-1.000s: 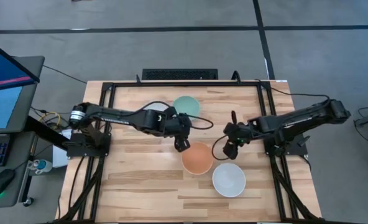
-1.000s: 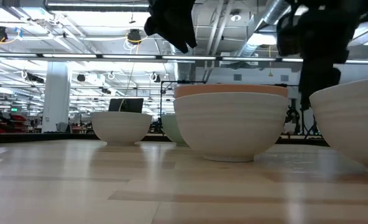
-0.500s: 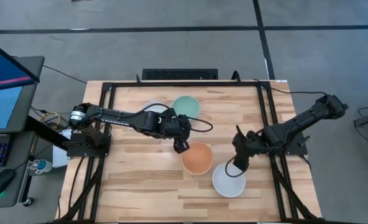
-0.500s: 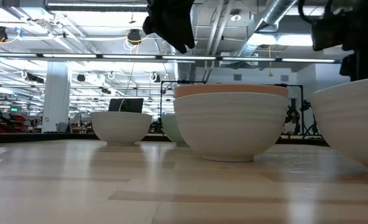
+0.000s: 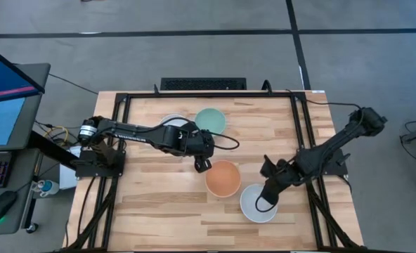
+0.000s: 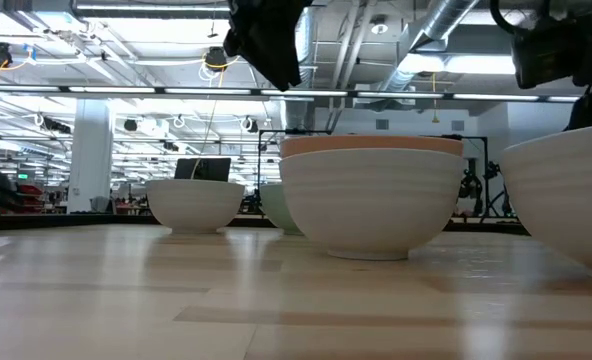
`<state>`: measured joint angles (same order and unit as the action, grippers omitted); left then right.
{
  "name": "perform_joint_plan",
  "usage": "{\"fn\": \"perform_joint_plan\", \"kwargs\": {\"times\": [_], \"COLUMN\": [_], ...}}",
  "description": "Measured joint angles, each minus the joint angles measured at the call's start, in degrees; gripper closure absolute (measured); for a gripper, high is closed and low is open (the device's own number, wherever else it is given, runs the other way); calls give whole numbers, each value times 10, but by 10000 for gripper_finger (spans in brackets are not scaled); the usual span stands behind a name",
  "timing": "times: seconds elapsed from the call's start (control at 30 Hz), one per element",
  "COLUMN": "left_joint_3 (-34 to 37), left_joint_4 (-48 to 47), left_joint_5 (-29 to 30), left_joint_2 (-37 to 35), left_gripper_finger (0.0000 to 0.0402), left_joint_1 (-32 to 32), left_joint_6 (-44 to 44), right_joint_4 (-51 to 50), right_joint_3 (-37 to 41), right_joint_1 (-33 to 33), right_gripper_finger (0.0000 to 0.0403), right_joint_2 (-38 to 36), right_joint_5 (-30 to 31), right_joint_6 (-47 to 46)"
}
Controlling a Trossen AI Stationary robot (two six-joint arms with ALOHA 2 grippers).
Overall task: Nest bowls inside each other
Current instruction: Stack the bottom white bowl on top of the orange bowl
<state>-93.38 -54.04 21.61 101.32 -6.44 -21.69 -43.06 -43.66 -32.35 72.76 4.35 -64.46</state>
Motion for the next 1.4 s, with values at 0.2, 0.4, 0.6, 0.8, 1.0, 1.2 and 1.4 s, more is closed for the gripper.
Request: {"fn": "perform_joint_plan", "kwargs": {"times": [0.2,0.4,0.6,0.8,1.0,1.2,1.4], "left_joint_3": [0,0,0,0,0,0,0], "left_joint_4": [-5,-8,-11,-17,-18,-20,-24], "left_joint_5": [1,1,1,1,1,1,1], "left_joint_2": [0,0,0,0,0,0,0], "left_gripper_finger": [237,237,237,237,237,237,237], "left_joint_1": [0,0,0,0,0,0,0], "left_joint_6": [11,20,25,24,21,20,22], "right_joint_4": [3,12,35,52,37,32,20], "right_joint_3": [0,0,0,0,0,0,0], "right_joint_1": [-3,-3,-1,-1,16,22,33], "right_gripper_finger": [137,137,138,139,221,373,376], "right_joint_2": [17,19,75,87,74,82,73], "right_joint_5": [0,7,-1,-2,3,-1,-4], "right_joint_6": [-7,-12,-2,4,13,15,16]}}
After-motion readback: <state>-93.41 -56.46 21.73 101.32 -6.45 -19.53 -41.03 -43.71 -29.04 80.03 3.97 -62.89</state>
